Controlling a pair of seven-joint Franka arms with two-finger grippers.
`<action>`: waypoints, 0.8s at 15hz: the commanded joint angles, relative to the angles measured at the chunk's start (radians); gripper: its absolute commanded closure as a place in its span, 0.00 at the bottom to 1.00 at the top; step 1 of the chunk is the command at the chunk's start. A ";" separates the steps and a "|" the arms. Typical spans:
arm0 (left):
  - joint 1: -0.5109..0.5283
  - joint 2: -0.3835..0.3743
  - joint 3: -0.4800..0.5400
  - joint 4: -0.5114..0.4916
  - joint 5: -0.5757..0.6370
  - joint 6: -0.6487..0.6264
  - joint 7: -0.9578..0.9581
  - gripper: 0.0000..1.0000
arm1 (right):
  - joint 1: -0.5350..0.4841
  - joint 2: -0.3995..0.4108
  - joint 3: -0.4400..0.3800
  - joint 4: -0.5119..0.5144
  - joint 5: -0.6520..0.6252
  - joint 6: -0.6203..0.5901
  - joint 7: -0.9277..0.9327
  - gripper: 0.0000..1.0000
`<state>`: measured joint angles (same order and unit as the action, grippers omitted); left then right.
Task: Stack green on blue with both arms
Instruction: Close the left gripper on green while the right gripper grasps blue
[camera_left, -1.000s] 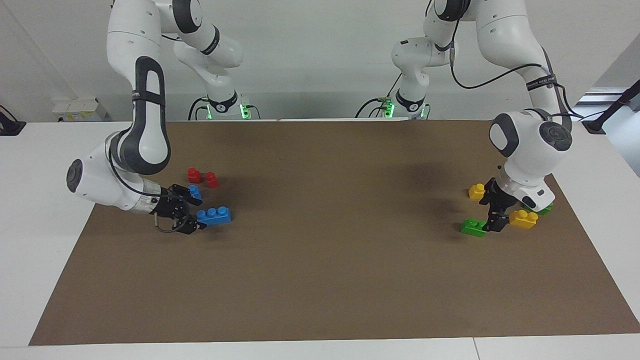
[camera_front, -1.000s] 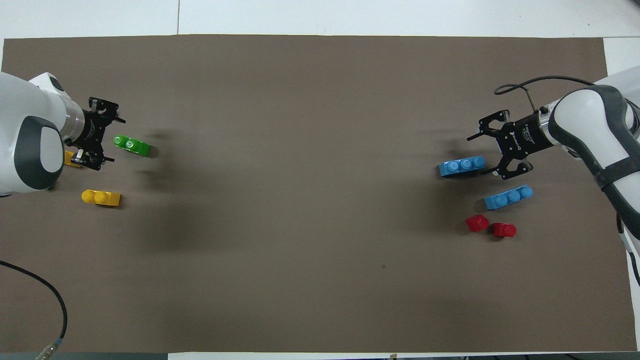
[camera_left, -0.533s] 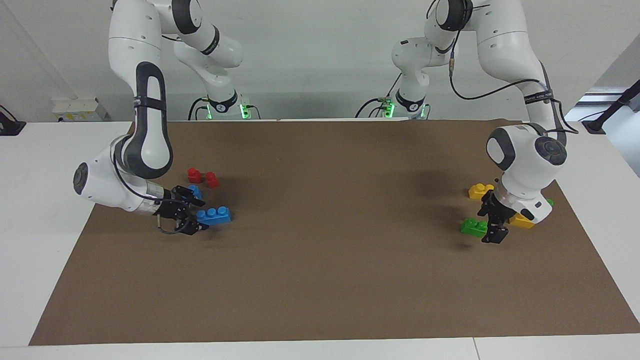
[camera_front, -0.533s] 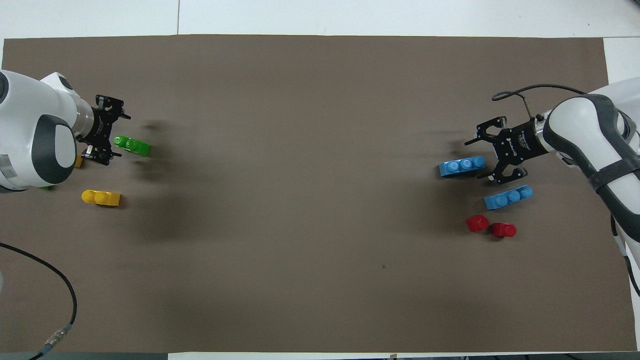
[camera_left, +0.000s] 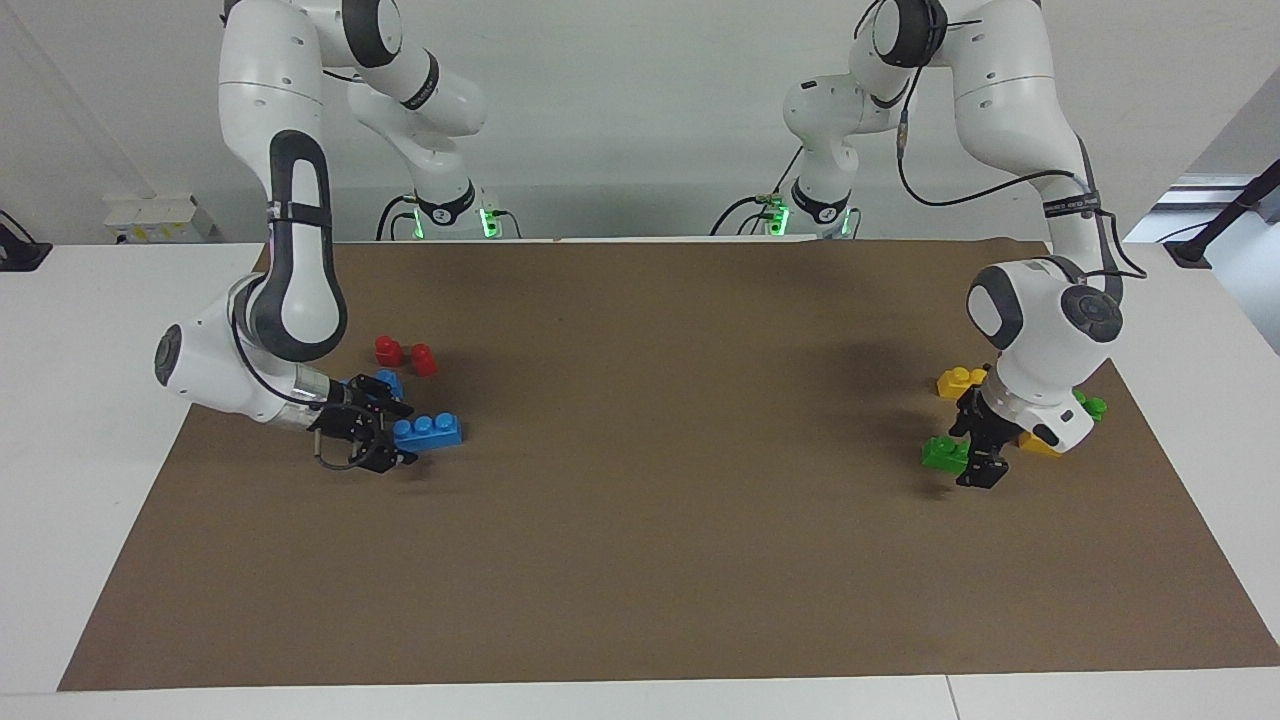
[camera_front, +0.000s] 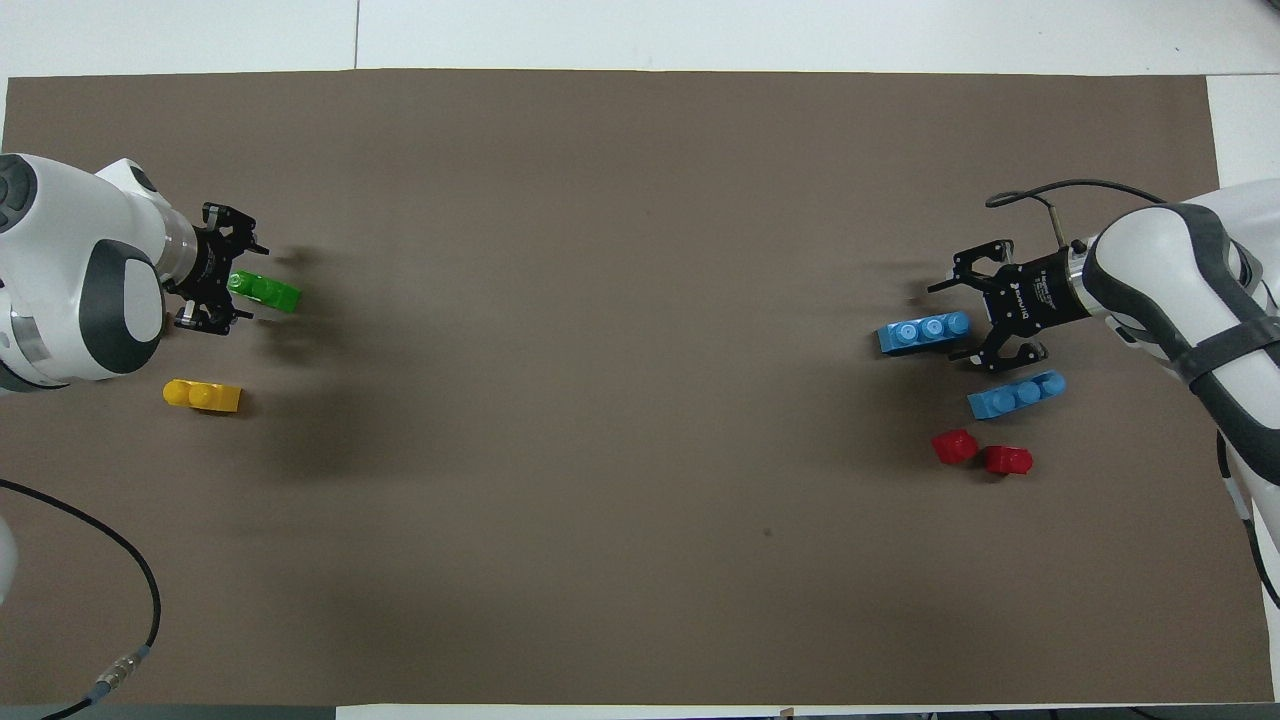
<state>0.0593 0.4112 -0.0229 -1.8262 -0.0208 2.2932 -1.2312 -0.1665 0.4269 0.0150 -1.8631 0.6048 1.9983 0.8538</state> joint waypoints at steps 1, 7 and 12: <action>0.005 -0.003 0.000 -0.013 -0.004 0.022 0.009 0.90 | -0.027 -0.033 0.008 -0.051 0.029 0.034 -0.039 0.07; 0.004 -0.005 0.000 0.002 -0.004 0.008 0.015 1.00 | -0.044 -0.034 0.008 -0.054 0.029 0.034 -0.082 0.48; -0.013 -0.043 -0.002 0.056 -0.005 -0.096 0.013 1.00 | -0.044 -0.033 0.008 -0.047 0.027 0.034 -0.122 1.00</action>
<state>0.0583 0.4020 -0.0263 -1.8008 -0.0208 2.2734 -1.2281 -0.1967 0.4191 0.0146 -1.8830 0.6059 2.0142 0.7798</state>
